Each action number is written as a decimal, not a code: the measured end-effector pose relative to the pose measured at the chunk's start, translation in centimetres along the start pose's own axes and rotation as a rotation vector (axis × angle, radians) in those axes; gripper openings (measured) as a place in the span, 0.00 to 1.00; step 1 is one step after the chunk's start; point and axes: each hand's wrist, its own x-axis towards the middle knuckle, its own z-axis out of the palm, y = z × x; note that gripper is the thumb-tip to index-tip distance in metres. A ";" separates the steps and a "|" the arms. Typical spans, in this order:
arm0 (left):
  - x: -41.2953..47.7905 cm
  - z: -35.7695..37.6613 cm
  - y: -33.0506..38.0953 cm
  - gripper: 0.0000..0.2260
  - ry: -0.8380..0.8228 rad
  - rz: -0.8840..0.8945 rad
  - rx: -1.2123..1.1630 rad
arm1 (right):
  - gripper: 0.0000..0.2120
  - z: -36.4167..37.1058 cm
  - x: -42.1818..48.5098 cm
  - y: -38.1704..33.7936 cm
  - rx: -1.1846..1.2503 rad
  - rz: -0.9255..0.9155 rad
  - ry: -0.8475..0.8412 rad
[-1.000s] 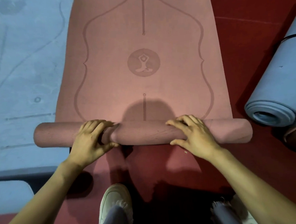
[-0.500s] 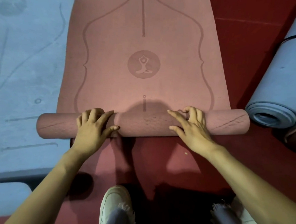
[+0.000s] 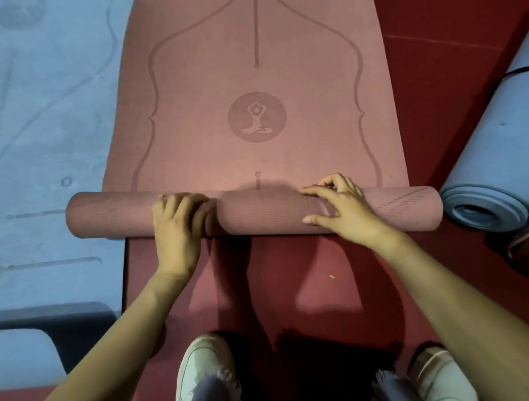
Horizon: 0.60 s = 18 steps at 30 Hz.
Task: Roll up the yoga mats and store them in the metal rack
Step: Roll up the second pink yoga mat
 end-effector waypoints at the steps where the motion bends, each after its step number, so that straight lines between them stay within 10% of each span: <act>1: 0.1 0.3 0.5 0.11 -0.008 0.011 -0.011 | 0.26 -0.2 0.4 0.0 -0.001 0.002 -0.020; 18: 4.6 -0.2 -1.8 0.37 -0.303 0.199 -0.018 | 0.21 1.2 1.5 -0.5 -0.051 -0.016 0.281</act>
